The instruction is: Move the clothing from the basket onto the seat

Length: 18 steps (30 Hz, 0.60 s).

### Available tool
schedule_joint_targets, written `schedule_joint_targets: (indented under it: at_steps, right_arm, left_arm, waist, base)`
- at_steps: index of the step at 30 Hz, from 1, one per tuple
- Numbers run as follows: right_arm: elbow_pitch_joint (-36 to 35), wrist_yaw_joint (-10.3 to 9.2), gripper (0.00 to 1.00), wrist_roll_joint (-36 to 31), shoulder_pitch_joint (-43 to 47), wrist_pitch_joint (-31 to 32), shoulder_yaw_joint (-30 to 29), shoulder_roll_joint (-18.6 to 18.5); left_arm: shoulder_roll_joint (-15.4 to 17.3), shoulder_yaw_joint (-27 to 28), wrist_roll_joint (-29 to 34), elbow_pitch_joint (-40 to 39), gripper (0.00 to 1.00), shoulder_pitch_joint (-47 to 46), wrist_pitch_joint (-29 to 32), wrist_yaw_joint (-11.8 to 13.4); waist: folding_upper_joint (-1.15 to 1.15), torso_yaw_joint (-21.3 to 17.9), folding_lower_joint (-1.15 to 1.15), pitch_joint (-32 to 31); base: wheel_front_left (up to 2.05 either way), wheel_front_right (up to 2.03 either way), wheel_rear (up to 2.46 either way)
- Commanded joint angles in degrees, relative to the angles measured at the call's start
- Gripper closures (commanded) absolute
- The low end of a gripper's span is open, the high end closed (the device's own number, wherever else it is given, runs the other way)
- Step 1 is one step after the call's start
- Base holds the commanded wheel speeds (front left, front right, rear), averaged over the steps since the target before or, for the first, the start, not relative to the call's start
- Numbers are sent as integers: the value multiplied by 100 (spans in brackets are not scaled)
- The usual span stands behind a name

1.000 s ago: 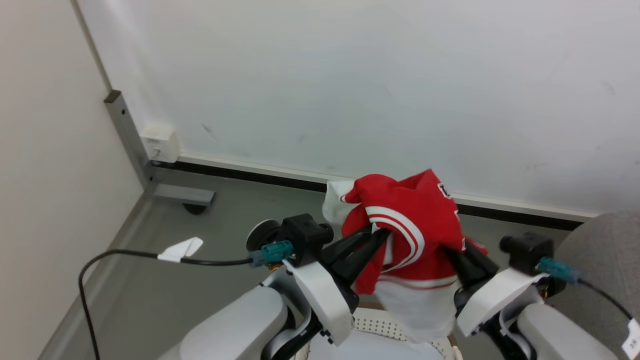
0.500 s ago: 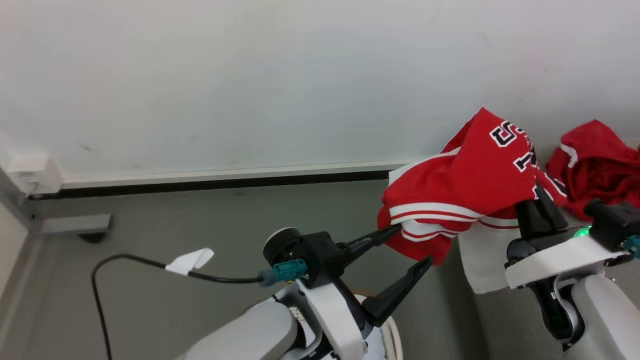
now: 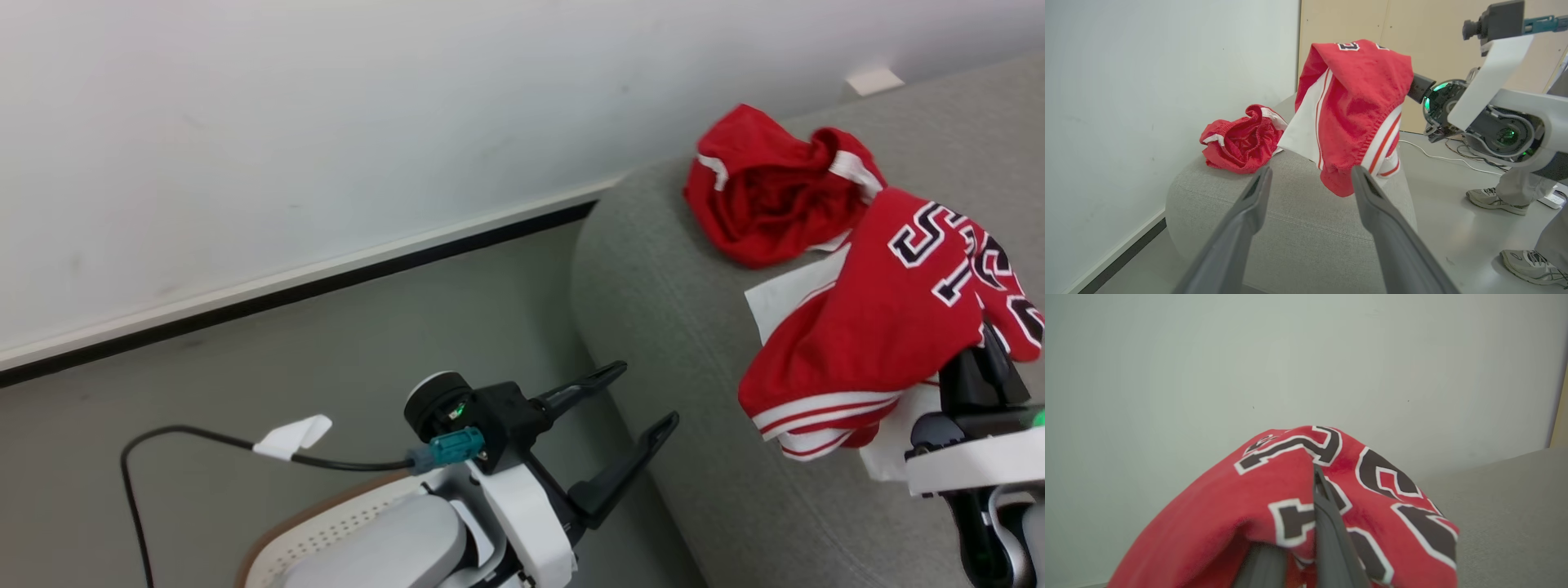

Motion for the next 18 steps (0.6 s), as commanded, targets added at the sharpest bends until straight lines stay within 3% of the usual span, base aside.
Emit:
schedule_joint_targets:
  at_steps: [1, 11, 18]
  right_arm:
    - [-190, -13, 100, -71, 214, 61, -140, 50]
    - [-857, -13, 100, -306, 664, 404, -557, 310]
    - [-961, -13, 100, -387, 162, 713, -702, 134]
  left_arm:
    - [54, 8, 74, 40, 0, 14, -32, 3]
    - [73, -2, 27, 174, 0, 37, -92, 19]
    - [98, 55, 4, 130, 0, -137, -48, 24]
  waist:
    - [0, -415, 0, 167]
    - [0, -740, 0, 221]
    - [0, -627, 0, 501]
  base:
    - [0, 0, 0]
    - [0, 0, 0]
    - [0, 0, 0]
